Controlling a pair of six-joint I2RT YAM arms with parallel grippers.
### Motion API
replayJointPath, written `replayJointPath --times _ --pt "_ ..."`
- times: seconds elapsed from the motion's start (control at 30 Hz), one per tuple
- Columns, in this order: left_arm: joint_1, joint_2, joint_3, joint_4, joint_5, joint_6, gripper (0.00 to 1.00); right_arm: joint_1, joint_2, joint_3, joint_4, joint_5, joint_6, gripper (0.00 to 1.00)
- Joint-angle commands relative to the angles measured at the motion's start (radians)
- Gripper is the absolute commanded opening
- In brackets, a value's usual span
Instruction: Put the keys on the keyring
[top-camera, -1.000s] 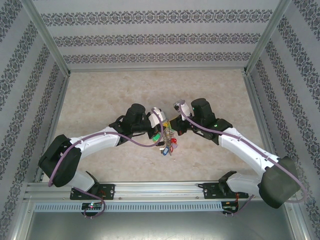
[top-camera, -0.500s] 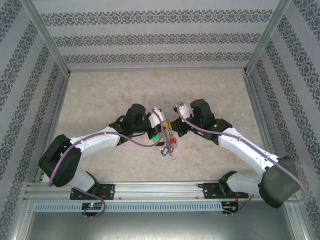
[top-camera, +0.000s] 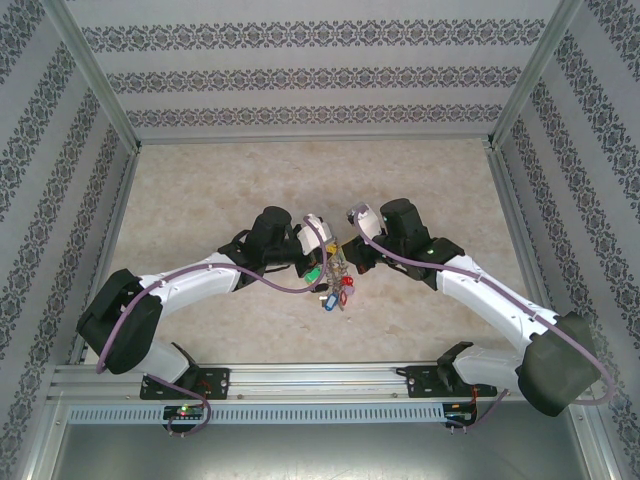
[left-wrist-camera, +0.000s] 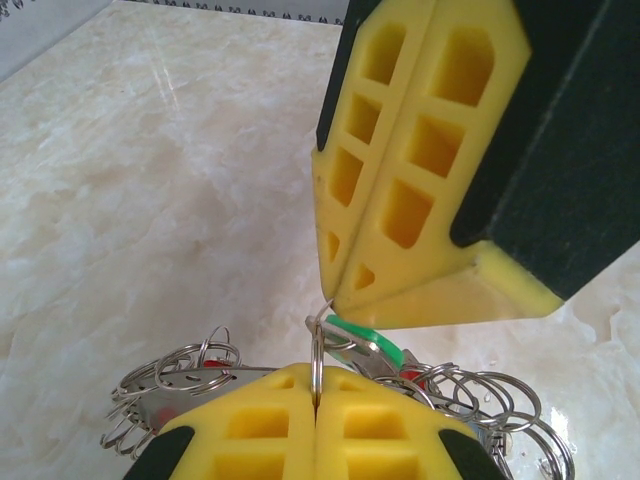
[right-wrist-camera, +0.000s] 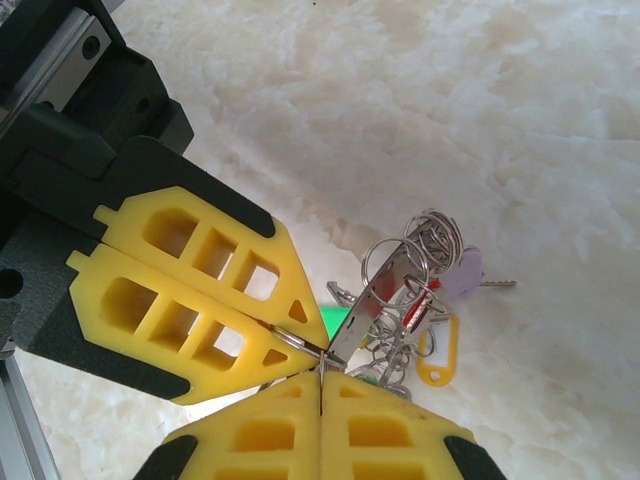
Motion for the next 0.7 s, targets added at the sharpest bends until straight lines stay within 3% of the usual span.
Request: replayJointPath --times 0.0,0.4,0.67 --pt "-0.005 -0.005 0.037 0.063 0.017 -0.003 0.00 -0.012 0.009 -0.006 -0.002 0.004 0.014 0.00" --pt "-0.004 0.007 0.052 0.061 0.034 -0.014 0.00 -0.060 0.012 -0.043 0.034 -0.027 0.046 0.00" --pt "-0.004 0.017 0.063 0.103 0.065 -0.039 0.00 -0.113 0.028 -0.092 0.123 -0.221 0.076 0.00"
